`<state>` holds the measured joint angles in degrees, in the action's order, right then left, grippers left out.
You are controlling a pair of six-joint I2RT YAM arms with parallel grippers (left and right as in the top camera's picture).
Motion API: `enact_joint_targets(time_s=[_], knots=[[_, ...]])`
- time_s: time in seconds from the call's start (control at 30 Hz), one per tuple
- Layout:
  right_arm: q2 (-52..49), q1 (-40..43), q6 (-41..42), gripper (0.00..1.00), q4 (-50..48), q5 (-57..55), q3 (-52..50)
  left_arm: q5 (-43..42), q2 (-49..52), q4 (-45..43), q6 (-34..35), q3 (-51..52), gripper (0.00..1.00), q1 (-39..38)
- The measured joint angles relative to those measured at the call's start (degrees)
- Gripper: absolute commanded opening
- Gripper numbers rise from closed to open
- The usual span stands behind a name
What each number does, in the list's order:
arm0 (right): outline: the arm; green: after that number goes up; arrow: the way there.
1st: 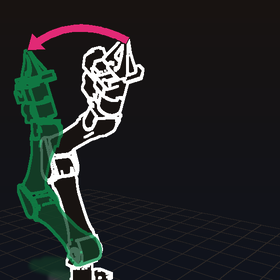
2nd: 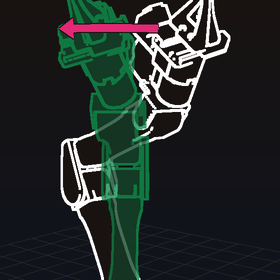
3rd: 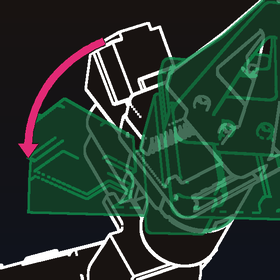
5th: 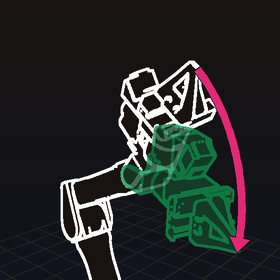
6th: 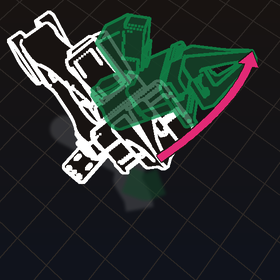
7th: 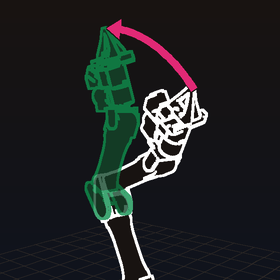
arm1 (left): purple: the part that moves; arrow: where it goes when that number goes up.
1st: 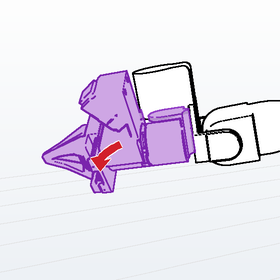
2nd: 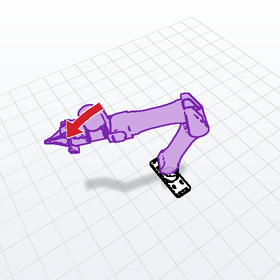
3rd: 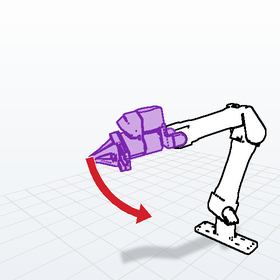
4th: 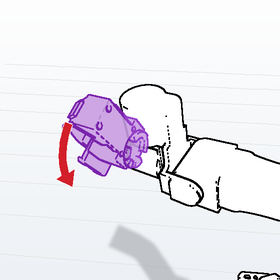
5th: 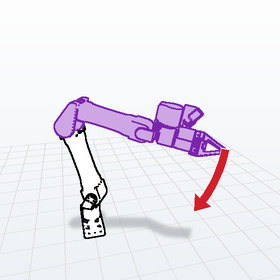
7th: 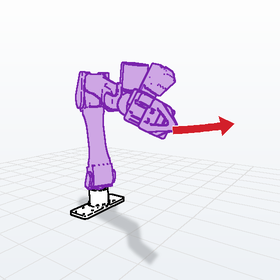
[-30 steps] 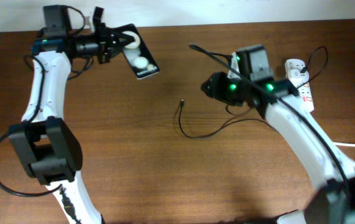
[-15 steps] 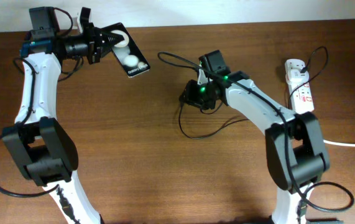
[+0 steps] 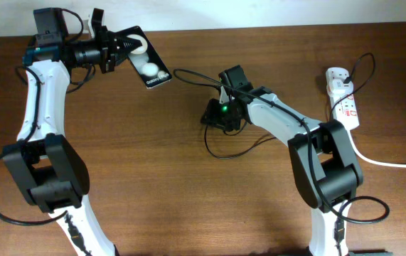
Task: Plug charger to phone and switch on socket
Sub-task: 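Lower the right gripper to the black cable plug and grasp it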
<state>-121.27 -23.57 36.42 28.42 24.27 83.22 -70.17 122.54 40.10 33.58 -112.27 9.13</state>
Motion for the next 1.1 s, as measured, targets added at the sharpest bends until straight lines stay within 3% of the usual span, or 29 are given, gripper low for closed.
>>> enact_joint_targets(time_s=[1.1], knots=[[-2.91, -0.92, 1.44, 0.29, -3.39, -1.07, 0.59, 0.0, 0.0, 1.16, 0.0, 0.0, 0.0, 0.0]])
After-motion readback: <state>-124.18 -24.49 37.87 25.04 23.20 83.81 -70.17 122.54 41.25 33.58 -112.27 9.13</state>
